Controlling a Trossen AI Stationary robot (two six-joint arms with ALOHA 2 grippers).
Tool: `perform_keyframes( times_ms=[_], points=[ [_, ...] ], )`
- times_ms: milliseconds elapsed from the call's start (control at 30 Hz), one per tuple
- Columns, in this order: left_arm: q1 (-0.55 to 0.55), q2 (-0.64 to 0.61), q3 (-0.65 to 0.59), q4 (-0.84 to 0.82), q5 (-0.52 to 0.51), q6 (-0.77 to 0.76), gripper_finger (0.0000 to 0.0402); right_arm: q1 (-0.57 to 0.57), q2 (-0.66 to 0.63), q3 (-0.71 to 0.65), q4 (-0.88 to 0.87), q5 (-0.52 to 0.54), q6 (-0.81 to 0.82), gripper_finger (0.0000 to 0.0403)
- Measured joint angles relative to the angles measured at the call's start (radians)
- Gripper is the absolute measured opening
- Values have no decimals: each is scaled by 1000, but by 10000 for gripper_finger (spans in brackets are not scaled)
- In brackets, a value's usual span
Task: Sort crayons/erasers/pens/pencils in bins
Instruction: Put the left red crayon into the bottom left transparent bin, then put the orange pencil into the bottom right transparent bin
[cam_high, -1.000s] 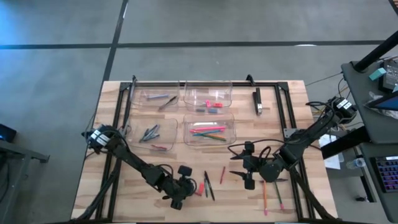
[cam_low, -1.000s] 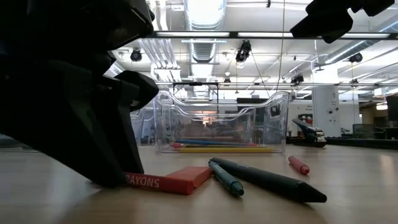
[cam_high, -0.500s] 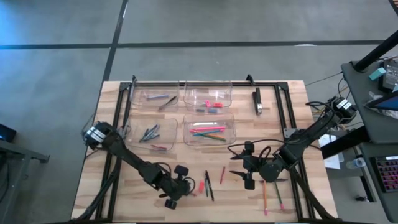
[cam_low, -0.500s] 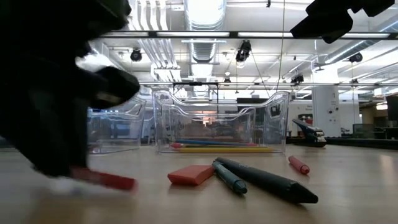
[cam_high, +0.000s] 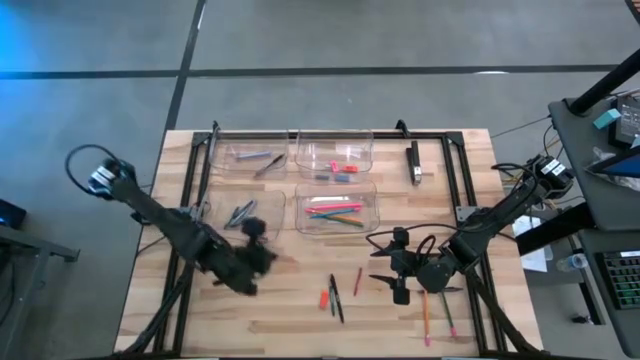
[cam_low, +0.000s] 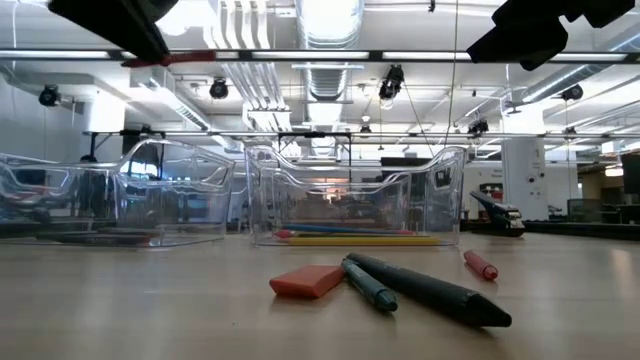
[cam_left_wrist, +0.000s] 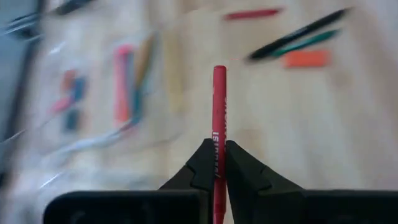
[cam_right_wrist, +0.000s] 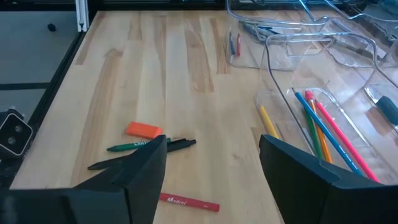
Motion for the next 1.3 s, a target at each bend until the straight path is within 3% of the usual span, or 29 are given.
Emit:
perform_keyframes(
  times_ms=[100, 300, 467, 633, 833, 1000, 1133, 1300],
  points=[
    [36, -107, -41, -118, -58, -74, 5, 0, 0, -1, 0, 0, 0, 247],
    [148, -245, -202, -163, -46, -173, 4, 0, 0, -1, 0, 0, 0, 247],
    [208, -293, -303, -149, -17, -226, 12, 0, 0, -1, 0, 0, 0, 247],
    [222, -299, -330, -145, -8, -266, 24, 0, 0, -2, 0, 0, 0, 247],
    [223, -299, -328, -134, 0, -297, 83, 0, 0, -3, 0, 0, 0, 247],
    [223, -304, -308, -104, -59, -310, 148, 0, 0, -3, -8, -13, 1, 247],
    [223, -311, -290, 98, -93, -291, 171, 2, -2, -3, -15, -87, 49, 247],
    [199, -270, -346, 651, -98, -39, 172, 16, -5, 27, -124, -169, 139, 247]
  ],
)
